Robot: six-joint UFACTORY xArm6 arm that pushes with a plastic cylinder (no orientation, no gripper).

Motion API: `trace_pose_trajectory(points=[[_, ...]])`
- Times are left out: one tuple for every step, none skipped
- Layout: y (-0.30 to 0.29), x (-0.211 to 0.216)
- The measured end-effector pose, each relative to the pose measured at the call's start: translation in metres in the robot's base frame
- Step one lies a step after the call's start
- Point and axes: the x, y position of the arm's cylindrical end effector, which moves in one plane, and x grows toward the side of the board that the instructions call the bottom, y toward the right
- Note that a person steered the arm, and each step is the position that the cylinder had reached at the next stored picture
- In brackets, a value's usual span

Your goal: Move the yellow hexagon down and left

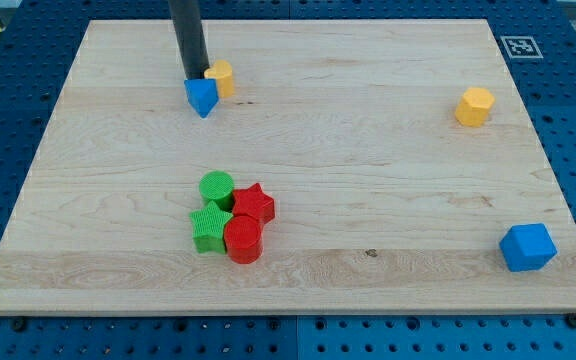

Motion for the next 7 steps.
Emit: trace_pose_trajectory(points=[[0.0,-0.032],[0.042,-0.048],[0.126,-0.048],[0.221,-0.041],[0.308,-0.017],[0.365,0.035],[0.381,0.068]])
